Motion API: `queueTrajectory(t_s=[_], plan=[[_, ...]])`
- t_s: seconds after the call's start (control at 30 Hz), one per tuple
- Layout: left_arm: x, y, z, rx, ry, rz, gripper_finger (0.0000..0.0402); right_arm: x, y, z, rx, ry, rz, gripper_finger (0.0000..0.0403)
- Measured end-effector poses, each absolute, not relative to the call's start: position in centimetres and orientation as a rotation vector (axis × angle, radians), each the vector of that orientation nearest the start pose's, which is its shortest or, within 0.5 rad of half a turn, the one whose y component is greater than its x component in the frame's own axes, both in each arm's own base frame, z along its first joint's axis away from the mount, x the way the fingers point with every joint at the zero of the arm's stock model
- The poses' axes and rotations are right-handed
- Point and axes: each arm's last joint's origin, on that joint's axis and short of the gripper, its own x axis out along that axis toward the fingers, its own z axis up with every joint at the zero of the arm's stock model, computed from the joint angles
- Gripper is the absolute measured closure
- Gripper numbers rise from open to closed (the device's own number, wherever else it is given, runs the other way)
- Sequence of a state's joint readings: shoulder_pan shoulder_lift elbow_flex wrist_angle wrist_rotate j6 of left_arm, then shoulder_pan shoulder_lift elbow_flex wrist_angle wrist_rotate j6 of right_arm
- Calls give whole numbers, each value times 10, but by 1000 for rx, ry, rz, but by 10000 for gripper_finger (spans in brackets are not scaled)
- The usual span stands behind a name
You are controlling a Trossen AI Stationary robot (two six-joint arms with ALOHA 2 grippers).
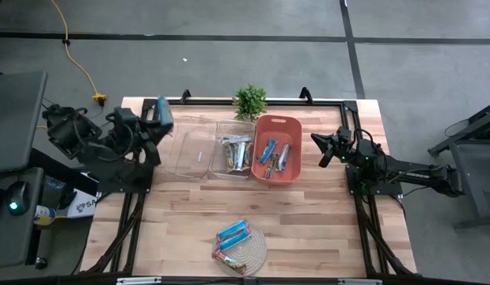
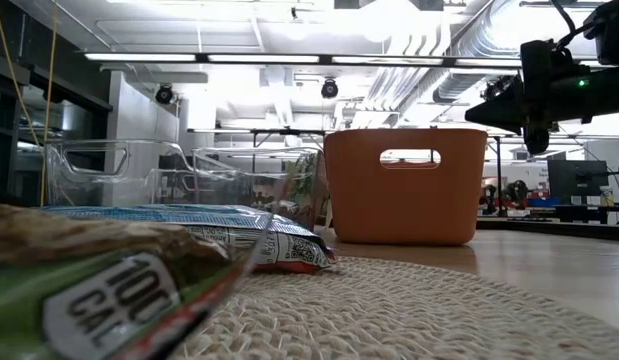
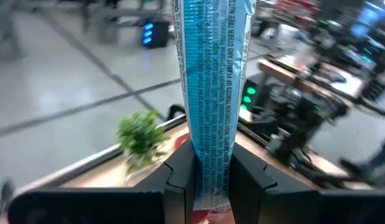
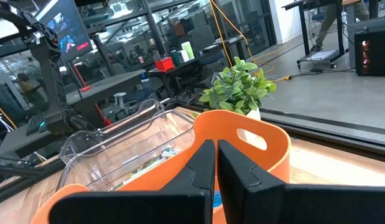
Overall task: Pick and place Granola Bars by type
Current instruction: Put the red granola bar into the left transparent bin
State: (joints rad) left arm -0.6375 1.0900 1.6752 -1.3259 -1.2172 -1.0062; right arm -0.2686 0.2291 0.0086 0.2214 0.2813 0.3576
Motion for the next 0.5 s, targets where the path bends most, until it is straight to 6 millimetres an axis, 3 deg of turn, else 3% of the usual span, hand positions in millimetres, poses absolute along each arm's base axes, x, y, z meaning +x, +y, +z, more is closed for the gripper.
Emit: queueTrajectory(t_s=[0.2,0.33,0.5], plan=[[107,-31,457,-596,144,856,335,105,-37,169,349,-99,-544,402],[112,-19,448,-639,216,939,335,105,-37,169,349,-100,-544,402],[125,-2,417,-697,397,1079,335,105,-37,169,349,-99,-544,402]])
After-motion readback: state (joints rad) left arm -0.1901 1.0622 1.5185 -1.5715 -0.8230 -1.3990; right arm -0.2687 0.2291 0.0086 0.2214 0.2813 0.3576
